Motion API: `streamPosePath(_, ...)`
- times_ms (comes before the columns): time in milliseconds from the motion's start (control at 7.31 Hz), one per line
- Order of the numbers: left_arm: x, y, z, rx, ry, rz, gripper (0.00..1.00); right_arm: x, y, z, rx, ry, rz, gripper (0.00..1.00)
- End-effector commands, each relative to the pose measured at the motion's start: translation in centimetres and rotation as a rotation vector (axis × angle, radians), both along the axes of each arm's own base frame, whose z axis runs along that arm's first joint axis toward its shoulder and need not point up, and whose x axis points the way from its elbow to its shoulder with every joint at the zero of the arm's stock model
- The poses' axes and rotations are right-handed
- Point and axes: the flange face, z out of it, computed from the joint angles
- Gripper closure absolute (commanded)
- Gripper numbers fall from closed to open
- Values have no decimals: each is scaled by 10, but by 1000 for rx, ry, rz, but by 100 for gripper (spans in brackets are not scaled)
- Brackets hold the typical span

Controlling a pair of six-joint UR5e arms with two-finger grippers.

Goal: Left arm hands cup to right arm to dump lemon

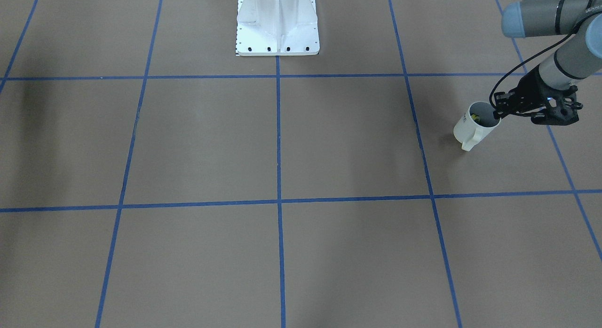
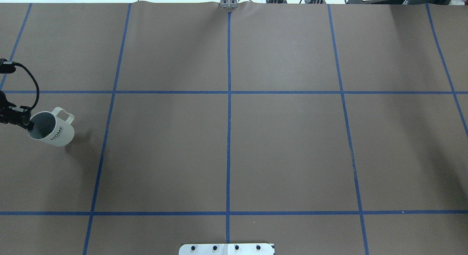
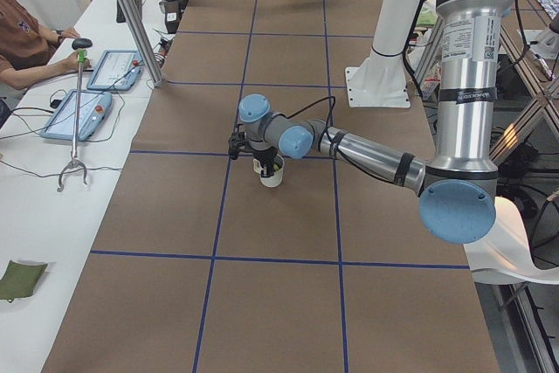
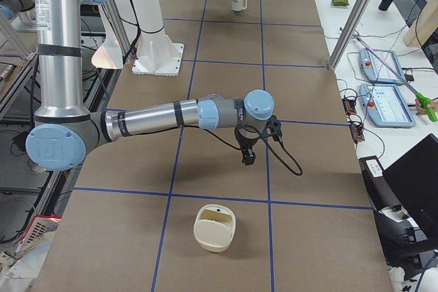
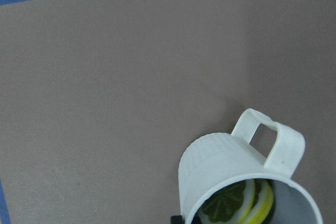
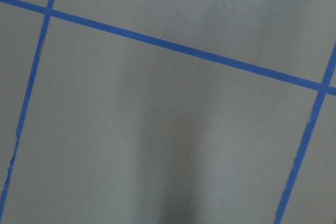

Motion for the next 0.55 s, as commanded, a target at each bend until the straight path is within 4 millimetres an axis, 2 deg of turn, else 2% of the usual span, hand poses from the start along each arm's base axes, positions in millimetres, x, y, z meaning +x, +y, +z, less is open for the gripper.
streamPosePath(0, 11, -21, -52, -77, 58, -105, 100, -29, -6, -41, 107, -29, -56, 0)
streamPosePath(137, 13, -22, -73, -142, 88, -157, 100, -48, -9, -52, 195, -44, -65, 0)
streamPosePath(274, 20, -32, -103, -185, 113, -211, 100, -65, -12, -70, 295, -33, -5, 1)
streamPosePath(410, 25, -39, -127, -228, 114, -246, 100, -96, -11, -86, 367, -22, 87, 1)
